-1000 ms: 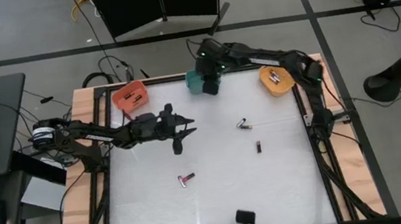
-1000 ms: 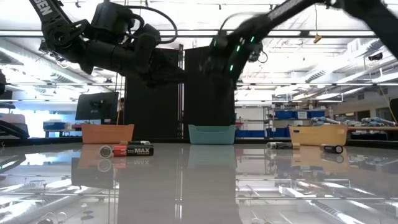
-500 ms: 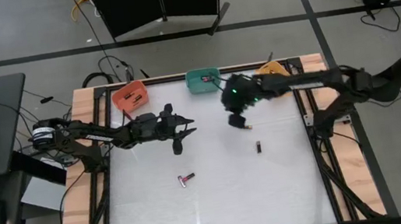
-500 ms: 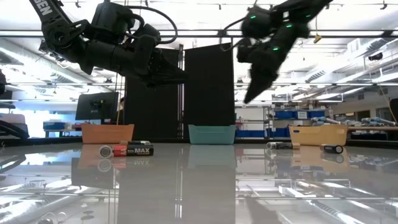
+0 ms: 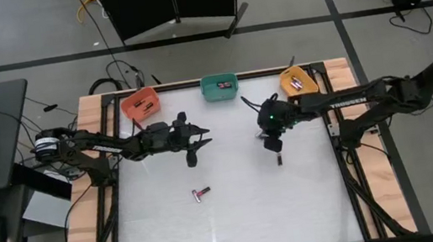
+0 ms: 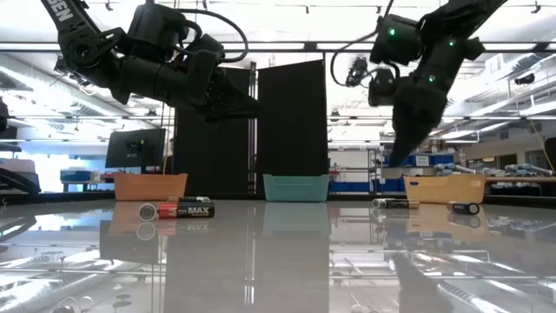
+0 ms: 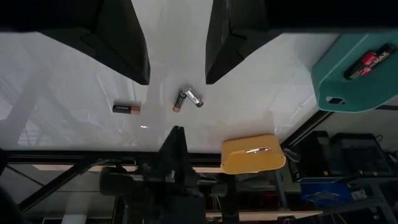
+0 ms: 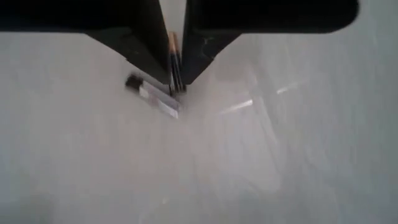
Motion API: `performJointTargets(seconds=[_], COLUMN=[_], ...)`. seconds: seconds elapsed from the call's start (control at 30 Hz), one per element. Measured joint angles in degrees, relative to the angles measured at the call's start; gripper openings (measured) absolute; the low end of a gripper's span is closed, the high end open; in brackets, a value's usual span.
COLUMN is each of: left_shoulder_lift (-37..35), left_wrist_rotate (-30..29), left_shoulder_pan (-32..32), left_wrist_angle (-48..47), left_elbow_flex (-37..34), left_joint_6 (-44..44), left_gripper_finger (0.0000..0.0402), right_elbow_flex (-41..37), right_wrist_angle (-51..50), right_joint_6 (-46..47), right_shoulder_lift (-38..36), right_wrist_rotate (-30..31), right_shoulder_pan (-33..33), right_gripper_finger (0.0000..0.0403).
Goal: Sort batteries
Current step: Put the brown battery into the orange bin
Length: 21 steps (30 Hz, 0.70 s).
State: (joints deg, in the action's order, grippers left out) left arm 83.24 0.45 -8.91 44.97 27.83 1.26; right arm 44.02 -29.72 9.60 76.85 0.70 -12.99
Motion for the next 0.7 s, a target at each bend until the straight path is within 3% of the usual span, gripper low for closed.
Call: performJointTargets(seconds=[0.17, 0.37, 0.7], left_shoulder_lift=[0.0, 0.0, 0.0], left_wrist_rotate=[0.0, 0.0, 0.0], left_shoulder_pan=[0.0, 0.0, 0.0], left_wrist_angle=[-0.8, -1.4, -2.5], left_elbow_flex=[0.0, 0.0, 0.0], left_joint_6=[0.0, 0.0, 0.0], left_gripper_finger=[0.0163, 0.0163, 0.0163], right_elbow_flex=[-0.1, -0.1, -0.1], right_wrist_angle=[-3.9, -4.1, -2.2], right_joint_6=[3.0, 3.3, -0.8], right_shoulder_lift=[0.7, 1.5, 8.6], right_wrist_rotate=[-1.5, 1.4, 4.3], right_shoulder_pan=[2.2, 3.6, 3.5], right_gripper_finger=[0.0095, 0.0149, 0.0162])
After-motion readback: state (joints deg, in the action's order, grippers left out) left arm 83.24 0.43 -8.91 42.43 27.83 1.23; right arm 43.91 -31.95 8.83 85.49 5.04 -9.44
